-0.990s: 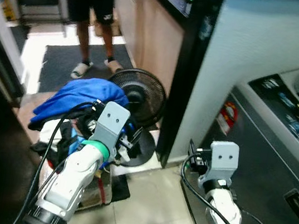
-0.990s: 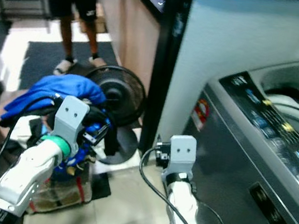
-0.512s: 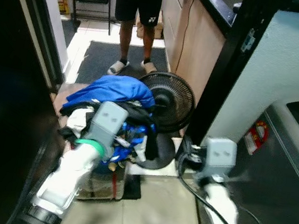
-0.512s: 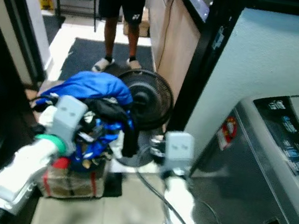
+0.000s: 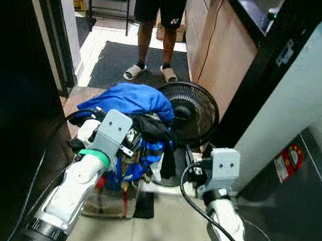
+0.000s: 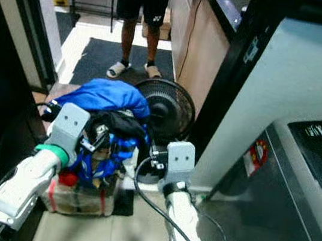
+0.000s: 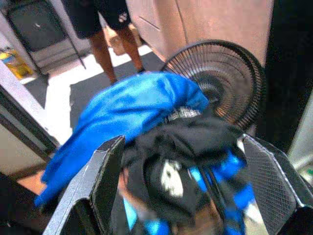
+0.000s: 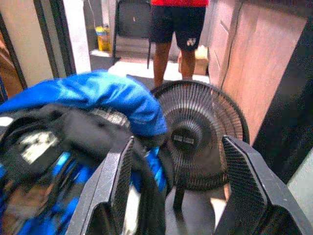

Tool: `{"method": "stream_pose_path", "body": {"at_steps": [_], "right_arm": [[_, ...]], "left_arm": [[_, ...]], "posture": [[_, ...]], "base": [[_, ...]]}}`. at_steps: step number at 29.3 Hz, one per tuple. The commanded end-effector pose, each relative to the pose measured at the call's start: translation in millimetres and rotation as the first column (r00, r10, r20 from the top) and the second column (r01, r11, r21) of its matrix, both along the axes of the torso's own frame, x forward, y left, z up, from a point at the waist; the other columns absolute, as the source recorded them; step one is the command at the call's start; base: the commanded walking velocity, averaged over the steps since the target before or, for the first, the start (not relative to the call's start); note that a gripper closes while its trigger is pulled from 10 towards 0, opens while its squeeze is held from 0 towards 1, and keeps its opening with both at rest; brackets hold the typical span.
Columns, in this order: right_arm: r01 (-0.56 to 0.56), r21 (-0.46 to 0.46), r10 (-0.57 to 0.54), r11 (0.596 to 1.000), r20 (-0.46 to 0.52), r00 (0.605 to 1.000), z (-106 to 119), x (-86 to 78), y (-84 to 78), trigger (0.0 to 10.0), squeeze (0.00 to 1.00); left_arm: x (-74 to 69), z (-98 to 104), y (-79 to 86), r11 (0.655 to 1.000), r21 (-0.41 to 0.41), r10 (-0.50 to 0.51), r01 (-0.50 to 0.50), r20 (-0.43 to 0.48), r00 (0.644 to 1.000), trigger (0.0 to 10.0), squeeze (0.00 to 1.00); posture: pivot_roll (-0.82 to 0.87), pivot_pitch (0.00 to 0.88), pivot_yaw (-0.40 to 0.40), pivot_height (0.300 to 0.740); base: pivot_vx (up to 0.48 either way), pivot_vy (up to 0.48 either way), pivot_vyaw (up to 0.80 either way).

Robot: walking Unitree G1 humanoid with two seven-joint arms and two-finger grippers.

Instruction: Clothes washing

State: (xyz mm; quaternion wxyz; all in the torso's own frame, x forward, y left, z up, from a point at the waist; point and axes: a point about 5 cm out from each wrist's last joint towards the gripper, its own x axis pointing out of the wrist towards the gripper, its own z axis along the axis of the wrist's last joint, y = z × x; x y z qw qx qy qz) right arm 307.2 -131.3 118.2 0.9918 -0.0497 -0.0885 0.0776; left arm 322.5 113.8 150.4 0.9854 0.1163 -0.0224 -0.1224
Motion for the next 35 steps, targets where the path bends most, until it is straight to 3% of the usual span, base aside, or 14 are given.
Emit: {"method": "stream_pose_path", "body": {"at_steps": [1, 13, 20, 35], "right_arm": [[0.011, -0.007, -0.011, 1.0, -0.028, 1.0, -7.9, -1.5, -2.8, 10.0, 0.0], [0.015, -0.034, -0.017, 0.999, -0.048, 0.999, -14.0, -1.8, -3.8, 10.0, 0.0], [0.06, -0.04, -0.062, 0.997, -0.042, 0.997, -12.2, 1.5, -9.6, 10.0, 0.0], [0.024, -0.033, -0.025, 0.999, -0.023, 0.999, -8.4, -0.9, -5.6, 10.0, 0.0]], "left_arm": [[-0.4, -3.4, -2.5, 1.0, 0.009, -0.009, 0.009, -0.007, 1.0, 10.0, 0.0], [-0.8, -8.4, -3.0, 1.0, 0.012, -0.003, 0.004, -0.014, 1.0, 10.0, 0.0], [-0.6, -9.6, -0.4, 1.0, 0.008, 0.013, -0.012, -0.023, 1.0, 10.0, 0.0], [-0.5, -11.5, 0.2, 1.0, 0.016, 0.015, -0.014, -0.049, 0.999, 10.0, 0.0]], "posture": [[0.04, 0.0, 0.063, 0.74], [0.04, 0.0, 0.056, 0.74], [0.04, 0.0, 0.056, 0.74], [0.04, 0.0, 0.059, 0.74]], "base": [[0.472, 0.0, 0.0], [0.472, 0.0, 0.0], [0.408, 0.0, 0.54], [0.0, 0.0, 0.0]]}}
